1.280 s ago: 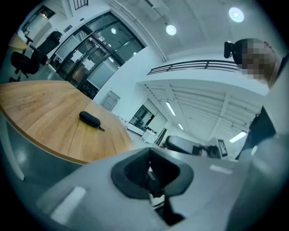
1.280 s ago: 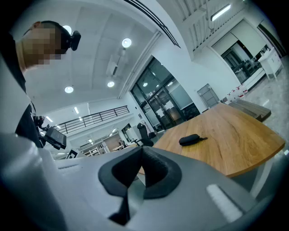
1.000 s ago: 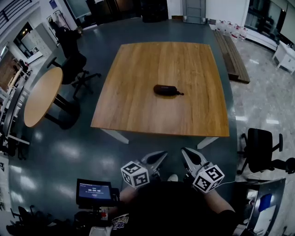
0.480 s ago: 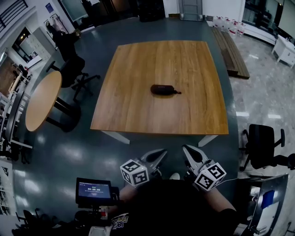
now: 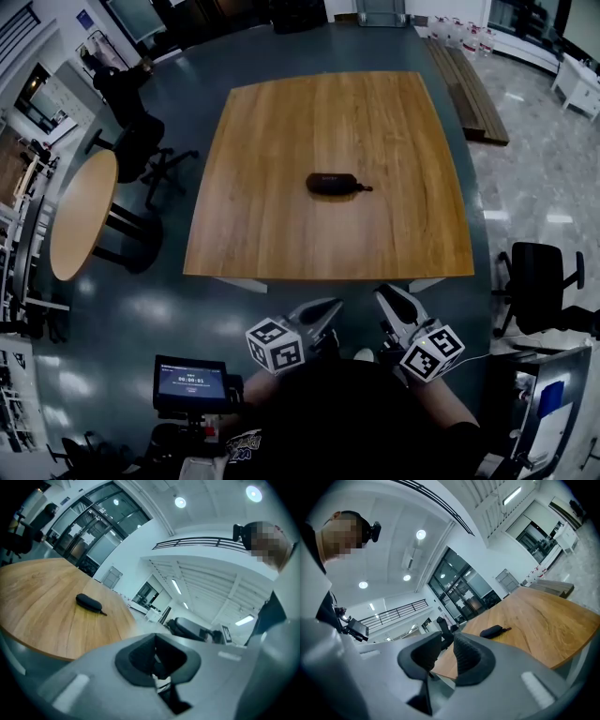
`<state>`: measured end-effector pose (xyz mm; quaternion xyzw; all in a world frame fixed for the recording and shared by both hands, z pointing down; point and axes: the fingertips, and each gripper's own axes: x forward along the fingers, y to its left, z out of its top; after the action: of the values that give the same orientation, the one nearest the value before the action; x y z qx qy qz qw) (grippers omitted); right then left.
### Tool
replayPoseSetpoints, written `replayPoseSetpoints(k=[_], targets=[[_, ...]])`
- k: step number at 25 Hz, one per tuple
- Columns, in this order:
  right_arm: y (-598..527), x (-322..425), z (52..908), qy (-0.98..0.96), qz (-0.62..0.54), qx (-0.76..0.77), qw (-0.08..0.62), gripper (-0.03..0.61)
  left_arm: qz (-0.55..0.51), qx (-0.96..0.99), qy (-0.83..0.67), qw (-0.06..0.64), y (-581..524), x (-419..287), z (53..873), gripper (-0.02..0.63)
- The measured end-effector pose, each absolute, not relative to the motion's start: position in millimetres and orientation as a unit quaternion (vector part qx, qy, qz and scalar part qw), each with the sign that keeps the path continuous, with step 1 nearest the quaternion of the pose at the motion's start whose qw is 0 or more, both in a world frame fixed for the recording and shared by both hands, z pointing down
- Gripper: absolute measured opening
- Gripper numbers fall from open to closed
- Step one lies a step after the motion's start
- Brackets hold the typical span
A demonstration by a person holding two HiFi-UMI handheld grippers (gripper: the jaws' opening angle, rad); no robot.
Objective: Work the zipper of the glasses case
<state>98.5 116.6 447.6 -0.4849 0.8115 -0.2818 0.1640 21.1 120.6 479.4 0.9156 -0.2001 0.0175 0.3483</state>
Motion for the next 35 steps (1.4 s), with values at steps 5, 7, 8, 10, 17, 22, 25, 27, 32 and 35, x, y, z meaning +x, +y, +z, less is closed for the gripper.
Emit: replayPoseSetpoints(k=[5, 7, 8, 10, 17, 22, 25, 27, 32, 35], targets=[[70.5, 92.7, 455.1, 0.805, -0.288, -0.498, 0.145, 0.105, 0.005, 0.905, -0.198, 0.377, 66.4, 6.5, 483.4, 0.0], [47.0, 83.6, 459.4, 0.808, -0.287, -0.499, 0.128, 0.112, -0.001, 0.903, -0.198, 0.382, 40.0, -5.0, 482.0, 0.0], [34.5, 79.1, 463.2, 0.81, -0.285, -0.5, 0.116, 0.117, -0.004, 0.902, -0.198, 0.384, 27.0, -11.3, 481.7, 0.0], [8.5, 72.7, 473.9, 0.814, -0.279, -0.502, 0.085, 0.133, -0.01, 0.898, -0.198, 0.393, 3.3, -22.1, 482.8, 0.0], [-80.8, 78.7, 542.3, 0.822, -0.252, -0.505, -0.083, 0.192, -0.039, 0.876, -0.213, 0.432, -57.7, -55.3, 492.9, 0.0], [-139.8, 103.7, 608.0, 0.829, -0.158, -0.46, -0.278, 0.246, -0.054, 0.865, -0.241, 0.437, -72.1, -66.4, 498.7, 0.0], [-179.4, 96.5, 635.2, 0.835, -0.121, -0.388, -0.371, 0.307, -0.056, 0.86, -0.259, 0.437, -82.8, -74.4, 500.9, 0.0], [-198.7, 89.7, 652.1, 0.839, -0.101, -0.333, -0.417, 0.336, -0.057, 0.854, -0.271, 0.441, -86.8, -76.4, 502.6, 0.0], [-208.4, 78.2, 683.8, 0.841, -0.063, -0.212, -0.495, 0.386, -0.038, 0.853, -0.299, 0.426, -79.8, -76.6, 500.9, 0.0], [-211.3, 72.1, 695.0, 0.845, -0.057, -0.181, -0.5, 0.384, -0.032, 0.85, -0.314, 0.423, -80.9, -78.7, 499.6, 0.0]])
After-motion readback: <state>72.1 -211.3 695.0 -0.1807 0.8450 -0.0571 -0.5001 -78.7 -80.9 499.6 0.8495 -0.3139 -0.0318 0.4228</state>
